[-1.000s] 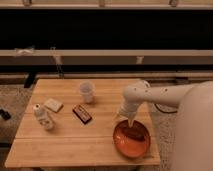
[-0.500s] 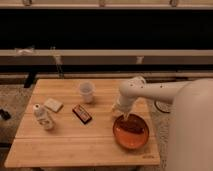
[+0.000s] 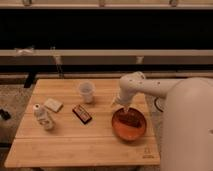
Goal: Push the ceramic bowl across the table
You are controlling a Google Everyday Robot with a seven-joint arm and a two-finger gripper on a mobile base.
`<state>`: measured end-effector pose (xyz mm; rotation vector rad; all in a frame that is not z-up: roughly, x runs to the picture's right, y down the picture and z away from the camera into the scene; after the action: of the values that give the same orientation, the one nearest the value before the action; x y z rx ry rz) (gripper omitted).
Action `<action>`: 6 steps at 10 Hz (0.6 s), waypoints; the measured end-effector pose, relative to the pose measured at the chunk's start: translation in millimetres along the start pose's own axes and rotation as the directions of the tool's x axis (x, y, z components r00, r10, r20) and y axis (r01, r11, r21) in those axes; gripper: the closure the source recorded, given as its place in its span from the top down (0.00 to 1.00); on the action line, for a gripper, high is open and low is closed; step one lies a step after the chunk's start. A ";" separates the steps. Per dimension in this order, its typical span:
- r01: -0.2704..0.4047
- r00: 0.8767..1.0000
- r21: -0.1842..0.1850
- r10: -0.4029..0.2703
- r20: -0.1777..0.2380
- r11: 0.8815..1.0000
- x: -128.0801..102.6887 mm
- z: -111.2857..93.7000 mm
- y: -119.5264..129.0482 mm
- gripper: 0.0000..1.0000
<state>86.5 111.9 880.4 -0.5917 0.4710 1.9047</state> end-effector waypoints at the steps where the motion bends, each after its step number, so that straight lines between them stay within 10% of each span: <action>1: 0.012 1.000 0.002 -0.012 0.009 1.000 -8.4 0.3 2.5 0.65; 6: 0.063 0.997 0.016 -0.063 0.049 0.998 -55.2 2.8 13.1 0.65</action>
<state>92.6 68.3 916.2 -0.5426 0.4290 1.8503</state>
